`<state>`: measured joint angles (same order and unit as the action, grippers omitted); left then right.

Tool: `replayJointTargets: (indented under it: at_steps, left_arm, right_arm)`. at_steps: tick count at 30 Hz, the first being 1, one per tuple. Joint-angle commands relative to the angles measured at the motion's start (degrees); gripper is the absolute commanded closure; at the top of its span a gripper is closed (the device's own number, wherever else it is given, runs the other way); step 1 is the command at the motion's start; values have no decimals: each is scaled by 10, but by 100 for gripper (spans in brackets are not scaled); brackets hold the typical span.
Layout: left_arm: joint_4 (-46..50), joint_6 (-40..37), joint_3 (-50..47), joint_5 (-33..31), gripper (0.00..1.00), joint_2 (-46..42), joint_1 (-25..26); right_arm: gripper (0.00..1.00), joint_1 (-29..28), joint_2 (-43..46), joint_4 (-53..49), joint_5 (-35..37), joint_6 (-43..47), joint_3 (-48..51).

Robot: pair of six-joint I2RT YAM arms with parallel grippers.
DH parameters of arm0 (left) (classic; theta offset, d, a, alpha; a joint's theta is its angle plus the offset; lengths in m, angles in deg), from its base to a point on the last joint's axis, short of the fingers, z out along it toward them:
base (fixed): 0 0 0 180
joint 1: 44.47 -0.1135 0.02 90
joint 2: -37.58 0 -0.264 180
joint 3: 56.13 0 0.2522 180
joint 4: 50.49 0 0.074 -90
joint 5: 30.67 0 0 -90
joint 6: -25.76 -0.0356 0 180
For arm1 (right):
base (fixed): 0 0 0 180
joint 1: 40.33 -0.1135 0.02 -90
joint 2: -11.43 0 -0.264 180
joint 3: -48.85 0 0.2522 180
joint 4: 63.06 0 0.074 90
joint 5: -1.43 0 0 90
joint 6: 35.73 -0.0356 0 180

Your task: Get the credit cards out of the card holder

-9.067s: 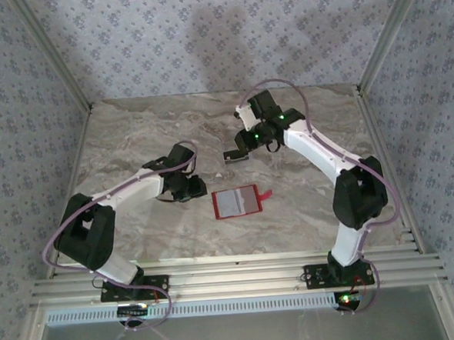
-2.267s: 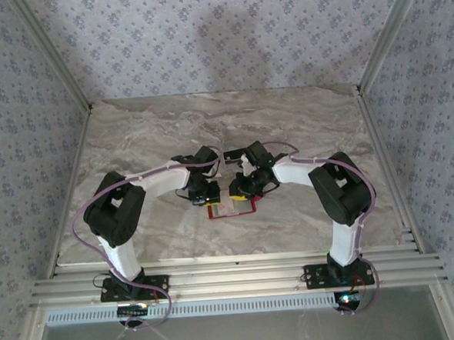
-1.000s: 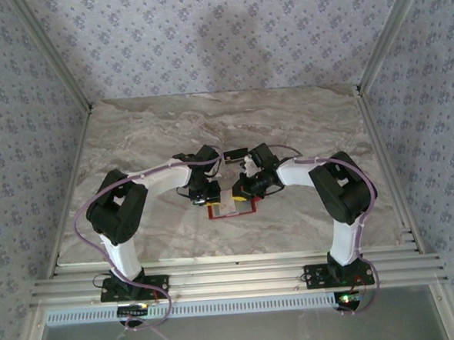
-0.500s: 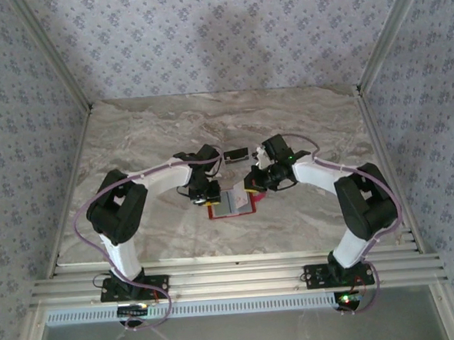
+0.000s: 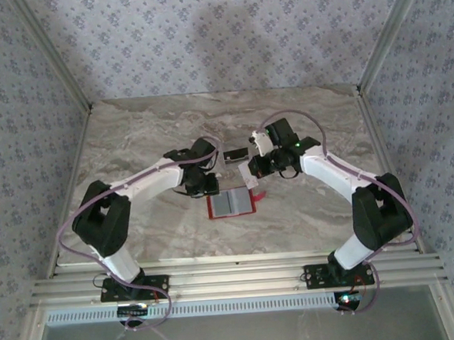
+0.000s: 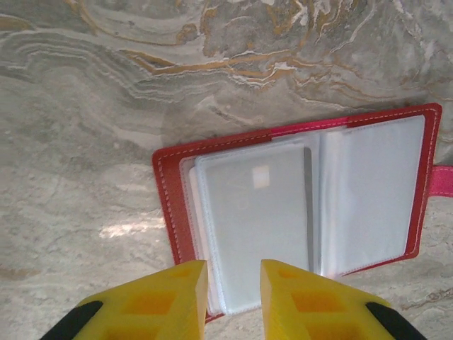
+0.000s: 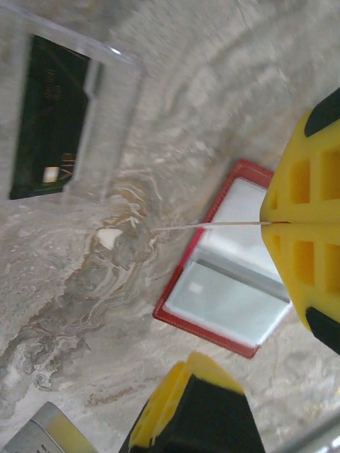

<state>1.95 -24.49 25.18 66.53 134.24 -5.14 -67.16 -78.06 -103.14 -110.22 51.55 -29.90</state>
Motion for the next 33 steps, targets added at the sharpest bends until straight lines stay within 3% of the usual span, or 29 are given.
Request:
replayJointTargets:
  at_steps: [1,8,19,33]
  left_arm:
    - [-13,8,-23,-15,73,-26,-8]
    - [-32,13,-71,-9,73,-56,-38]
    - [-36,20,-129,-8,73,-110,-66]
    - [-19,25,-157,-11,72,-149,-91]
  right_arm:
    - [99,-4,2,-46,50,185,-53]
    - [100,-7,-45,-92,84,366,-151]
    - [100,-17,-180,-247,65,616,-348]
    - [100,-27,-330,-322,104,721,-530]
